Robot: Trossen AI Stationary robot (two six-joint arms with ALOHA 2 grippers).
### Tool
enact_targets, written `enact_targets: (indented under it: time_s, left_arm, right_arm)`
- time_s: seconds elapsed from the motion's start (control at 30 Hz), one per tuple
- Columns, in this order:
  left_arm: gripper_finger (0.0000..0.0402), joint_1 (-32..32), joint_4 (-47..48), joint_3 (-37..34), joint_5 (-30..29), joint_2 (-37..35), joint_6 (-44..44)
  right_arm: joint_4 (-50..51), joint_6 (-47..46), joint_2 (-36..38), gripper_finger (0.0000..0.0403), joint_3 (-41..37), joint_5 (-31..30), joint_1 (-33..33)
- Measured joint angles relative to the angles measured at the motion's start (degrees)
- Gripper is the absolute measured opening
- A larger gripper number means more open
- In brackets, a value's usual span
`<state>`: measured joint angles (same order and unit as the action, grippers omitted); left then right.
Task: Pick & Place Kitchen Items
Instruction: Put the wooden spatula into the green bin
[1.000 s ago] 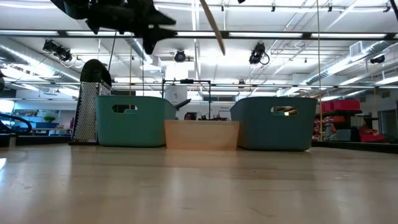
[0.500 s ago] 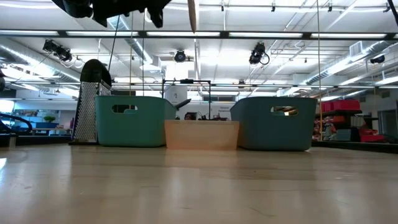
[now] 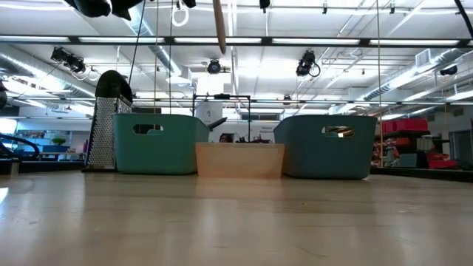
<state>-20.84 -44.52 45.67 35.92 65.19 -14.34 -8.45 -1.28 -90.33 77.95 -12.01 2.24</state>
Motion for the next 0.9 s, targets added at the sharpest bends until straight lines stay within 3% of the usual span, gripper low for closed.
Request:
enact_targets:
  time_s: [0.37, 0.57, 0.9]
  left_arm:
    - [0.0151, 3.03, -0.16, 0.00, -4.51, 0.02, 3.68]
    - [0.0094, 2.99, 0.01, 0.00, -4.77, 0.02, 3.90]
    - [0.0094, 3.06, 2.30, 0.02, -9.28, -0.04, 3.02]
  right_arm:
    - [-0.81, -0.85, -1.55, 0.0077, -0.02, 1.59, -1.55]
    - [-0.72, -1.27, -1.55, 0.0077, -0.02, 1.98, -1.79]
    - [0.09, -1.41, -1.55, 0.0077, -0.05, 1.47, -1.87]
